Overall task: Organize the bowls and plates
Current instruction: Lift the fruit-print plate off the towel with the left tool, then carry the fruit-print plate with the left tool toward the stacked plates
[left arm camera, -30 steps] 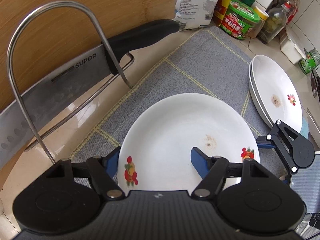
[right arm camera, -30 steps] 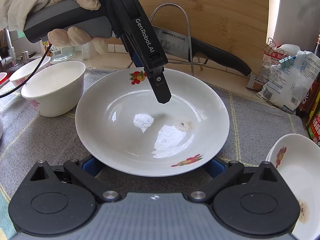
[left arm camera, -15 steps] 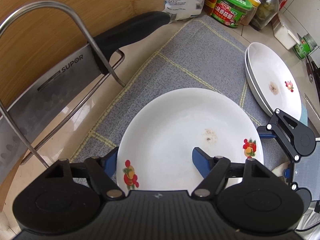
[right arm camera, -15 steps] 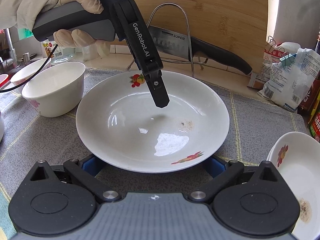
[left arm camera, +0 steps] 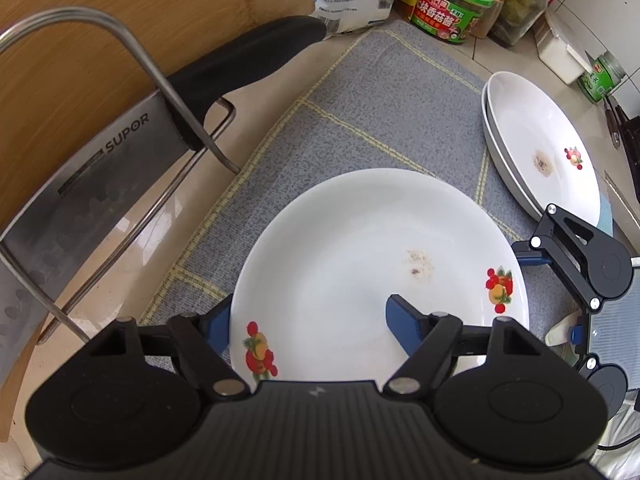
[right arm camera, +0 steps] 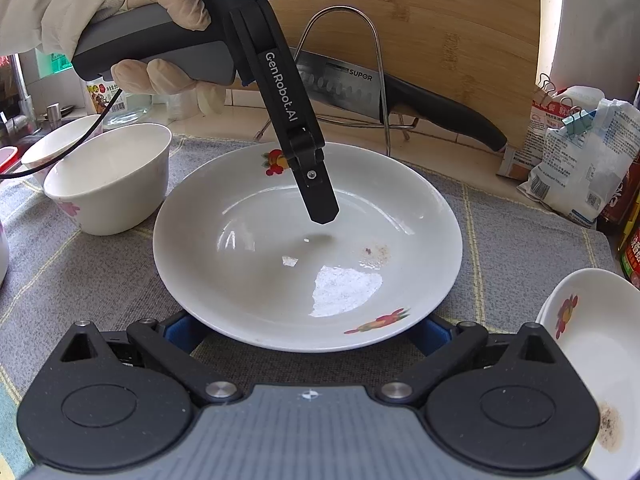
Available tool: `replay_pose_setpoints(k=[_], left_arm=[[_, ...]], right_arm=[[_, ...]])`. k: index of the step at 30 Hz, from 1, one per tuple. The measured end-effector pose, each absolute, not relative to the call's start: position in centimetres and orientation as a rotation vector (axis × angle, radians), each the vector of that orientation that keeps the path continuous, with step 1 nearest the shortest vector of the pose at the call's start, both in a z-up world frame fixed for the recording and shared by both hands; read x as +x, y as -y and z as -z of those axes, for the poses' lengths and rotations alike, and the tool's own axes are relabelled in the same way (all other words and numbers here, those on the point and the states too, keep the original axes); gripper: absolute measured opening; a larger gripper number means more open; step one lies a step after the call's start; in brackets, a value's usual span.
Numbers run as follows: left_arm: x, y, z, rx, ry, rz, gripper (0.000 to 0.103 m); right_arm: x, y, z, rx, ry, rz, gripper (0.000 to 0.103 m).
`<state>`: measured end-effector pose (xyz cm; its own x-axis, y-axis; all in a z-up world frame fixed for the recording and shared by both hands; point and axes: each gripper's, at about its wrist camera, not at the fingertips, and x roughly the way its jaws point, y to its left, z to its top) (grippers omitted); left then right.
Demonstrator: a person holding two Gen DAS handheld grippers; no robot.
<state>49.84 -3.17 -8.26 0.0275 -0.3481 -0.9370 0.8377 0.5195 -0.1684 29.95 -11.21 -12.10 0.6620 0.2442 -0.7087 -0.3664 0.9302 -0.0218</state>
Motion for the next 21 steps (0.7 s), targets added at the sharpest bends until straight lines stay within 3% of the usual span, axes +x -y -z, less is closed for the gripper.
replay_pose_setpoints(k=[21], left_arm=[[46.5,2.7,4.2,0.480,-1.149,0.968,0.076]], right_arm=[[27.5,11.0,9.3,-0.197,-0.758,-0.341,0.103]])
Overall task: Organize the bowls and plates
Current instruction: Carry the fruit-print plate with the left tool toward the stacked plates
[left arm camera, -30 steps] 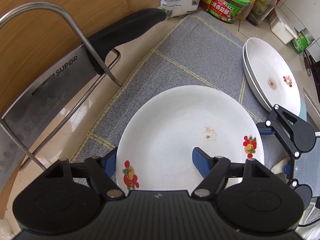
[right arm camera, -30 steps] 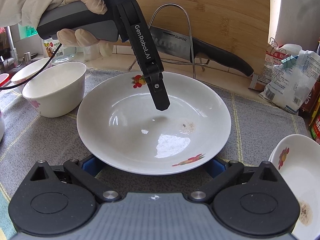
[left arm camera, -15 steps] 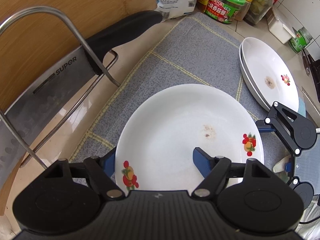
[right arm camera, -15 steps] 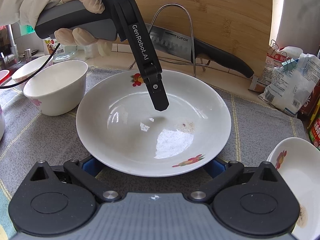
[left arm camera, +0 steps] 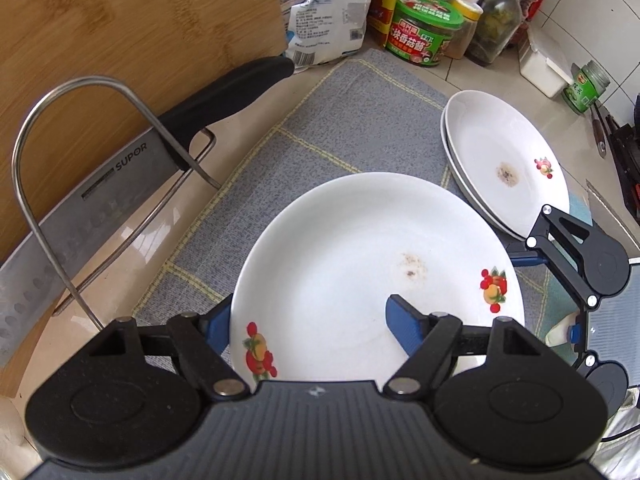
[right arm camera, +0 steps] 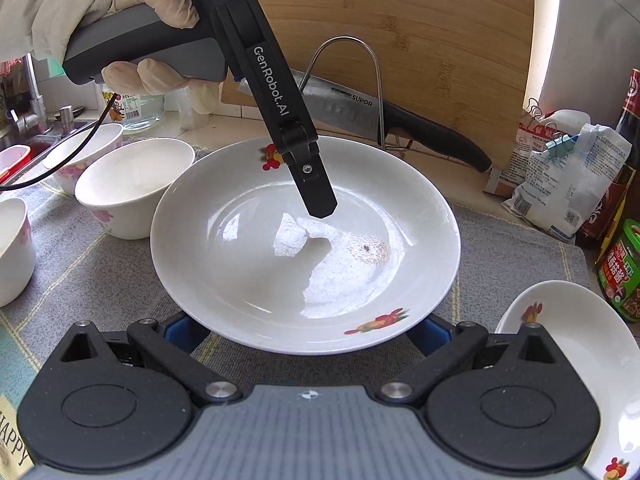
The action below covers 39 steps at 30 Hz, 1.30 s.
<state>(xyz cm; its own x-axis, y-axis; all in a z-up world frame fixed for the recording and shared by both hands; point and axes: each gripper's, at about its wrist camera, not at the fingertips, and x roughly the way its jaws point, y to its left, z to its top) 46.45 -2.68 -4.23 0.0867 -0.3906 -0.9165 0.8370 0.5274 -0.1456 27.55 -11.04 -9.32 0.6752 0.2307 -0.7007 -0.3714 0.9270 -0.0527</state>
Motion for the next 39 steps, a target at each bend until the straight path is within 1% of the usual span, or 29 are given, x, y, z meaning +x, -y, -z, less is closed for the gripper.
replay_pose_setpoints(k=[8,19,39], left_arm=[[44.1,3.3,2.9,0.497,-1.127,0.974,0.077],[41.4,4.9,2.7,0.519,-1.125,0.993,0.076],[40.4,11.5,3.1,0.577,-1.102,1.106,0.077]], right_arm=[[25.3,11.4,8.2,-0.207,-0.745,-0.328,0.103],[22.8,12.5,7.3,-0.206,-0.741,-0.299,0.103],[20.6,16.9,6.4,-0.167,-0.741,-0.140,0.103]])
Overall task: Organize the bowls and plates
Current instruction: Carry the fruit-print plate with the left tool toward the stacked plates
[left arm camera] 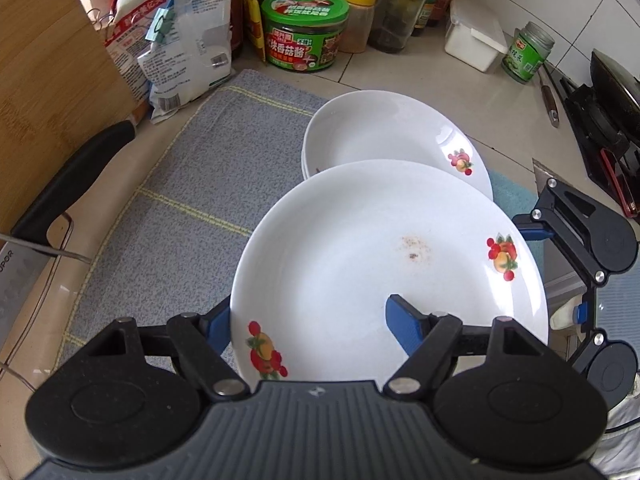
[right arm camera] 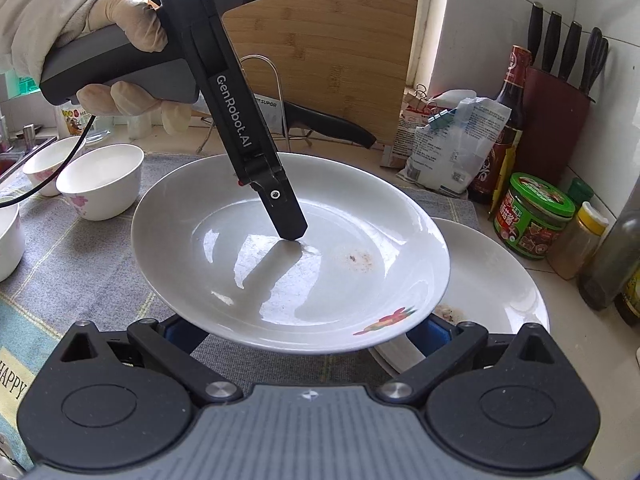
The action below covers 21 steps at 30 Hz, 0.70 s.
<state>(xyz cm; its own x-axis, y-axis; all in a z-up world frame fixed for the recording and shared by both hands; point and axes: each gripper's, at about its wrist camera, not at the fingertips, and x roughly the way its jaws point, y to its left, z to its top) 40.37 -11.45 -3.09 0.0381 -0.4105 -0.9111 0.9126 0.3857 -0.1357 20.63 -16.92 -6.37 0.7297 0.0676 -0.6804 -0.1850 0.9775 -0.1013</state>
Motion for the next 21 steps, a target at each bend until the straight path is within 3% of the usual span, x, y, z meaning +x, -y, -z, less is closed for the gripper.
replay_pose_setpoints(k=[21], left_arm=[[39.5,18.8,3.3,0.632,-1.052,1.244,0.077]], right_arm=[[19.3,21.7,6.1,-0.150,-0.753,0.022,0.103]])
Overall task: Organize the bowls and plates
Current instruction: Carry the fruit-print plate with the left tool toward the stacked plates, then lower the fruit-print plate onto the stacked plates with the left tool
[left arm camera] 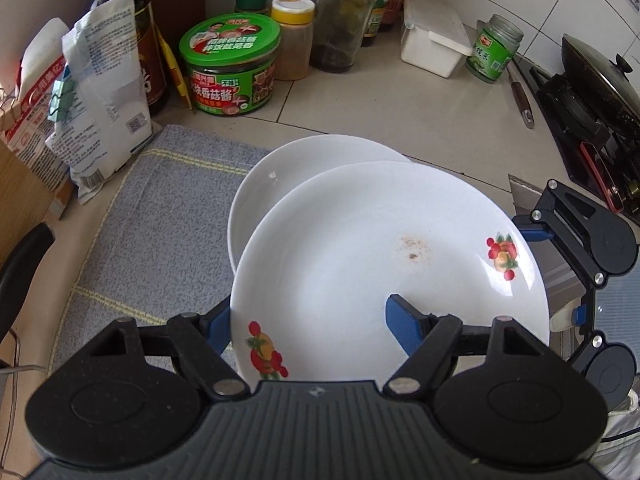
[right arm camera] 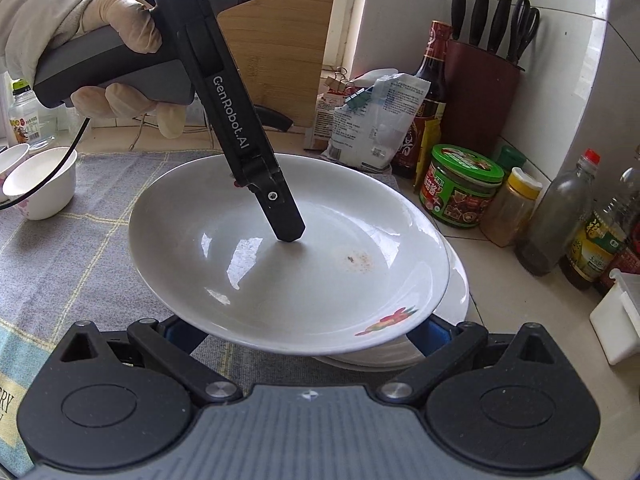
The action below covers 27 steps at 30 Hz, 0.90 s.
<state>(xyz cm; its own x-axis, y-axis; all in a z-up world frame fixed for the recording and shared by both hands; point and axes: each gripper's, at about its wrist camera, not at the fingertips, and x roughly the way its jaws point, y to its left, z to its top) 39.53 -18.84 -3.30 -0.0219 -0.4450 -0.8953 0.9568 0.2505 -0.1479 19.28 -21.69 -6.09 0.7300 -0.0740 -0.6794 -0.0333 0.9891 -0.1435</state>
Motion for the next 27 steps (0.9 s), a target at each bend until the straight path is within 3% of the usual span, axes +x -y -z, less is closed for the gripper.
replay_pose_setpoints(k=[27], left_arm=[[39.0,25.1,5.8,0.648,-1.054,1.342,0.078]], right_arm=[[18.1,25.5,7.1,-0.120,-0.813,0.160,0.103]])
